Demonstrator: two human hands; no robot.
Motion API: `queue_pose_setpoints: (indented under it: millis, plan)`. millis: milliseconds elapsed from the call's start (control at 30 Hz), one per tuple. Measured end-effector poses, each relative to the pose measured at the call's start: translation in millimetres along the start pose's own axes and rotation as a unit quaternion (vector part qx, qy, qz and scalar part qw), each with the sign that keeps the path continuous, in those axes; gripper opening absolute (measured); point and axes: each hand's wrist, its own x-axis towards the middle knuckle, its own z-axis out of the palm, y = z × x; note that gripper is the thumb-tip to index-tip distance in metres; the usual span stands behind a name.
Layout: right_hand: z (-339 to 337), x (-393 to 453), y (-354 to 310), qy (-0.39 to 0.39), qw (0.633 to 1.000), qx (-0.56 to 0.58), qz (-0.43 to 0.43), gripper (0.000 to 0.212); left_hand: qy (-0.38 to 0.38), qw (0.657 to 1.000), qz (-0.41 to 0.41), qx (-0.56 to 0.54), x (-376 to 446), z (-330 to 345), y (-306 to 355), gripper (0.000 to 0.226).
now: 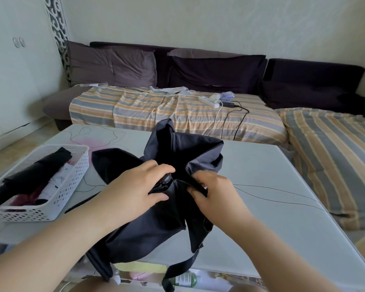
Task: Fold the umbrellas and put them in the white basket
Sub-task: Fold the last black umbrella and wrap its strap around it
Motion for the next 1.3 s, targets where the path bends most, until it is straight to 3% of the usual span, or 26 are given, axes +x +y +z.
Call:
queue_pose_setpoints:
  millis: [33,133,300,433,567,667,867,967,1133,1300]
  plan:
    - [-1,1,-2,0.011,1.0,0.002,-0.003,0.008,0.001,1.0,0.007,0.002,1,1,0,0.056]
    - [-4,4,-6,0.008,1.0,0.021,0.014,0.027,0.0,1.0,0.015,0.003,2,2,1,0.06]
    - [-5,1,-9,-0.006,0.996,0.084,-0.004,0.014,0.035,0.998,0.05,0.014,2,7,1,0.059]
    - [-1,-5,-7,0.004,0.99,0.138,-0.022,0.022,0.047,0.997,0.059,-0.017,2,8,3,0.069]
    - [1,-5,-8,-0.023,0.987,0.159,-0.007,0.014,0.03,0.993,0.115,0.008,1,8,8,0.077]
    - [1,-4,-7,-0.024,0.986,0.164,-0.009,0.006,0.041,0.987,0.146,0.054,1,11,9,0.07]
    - [-1,-6,-6,-0.034,0.979,0.199,0.029,0.021,0.058,0.98,0.169,0.084,4,18,10,0.041]
    - [-3,-5,-7,-0.037,0.979,0.195,0.042,0.021,0.062,0.989,0.129,0.042,6,17,15,0.029]
    - [-8,-7,-4,-0.043,0.978,0.195,0.049,0.019,0.057,0.983,0.167,0.053,8,19,7,0.052]
    - [-10,-7,2,-0.086,0.977,0.189,0.048,0.022,0.019,0.983,0.18,0.025,16,15,4,0.042]
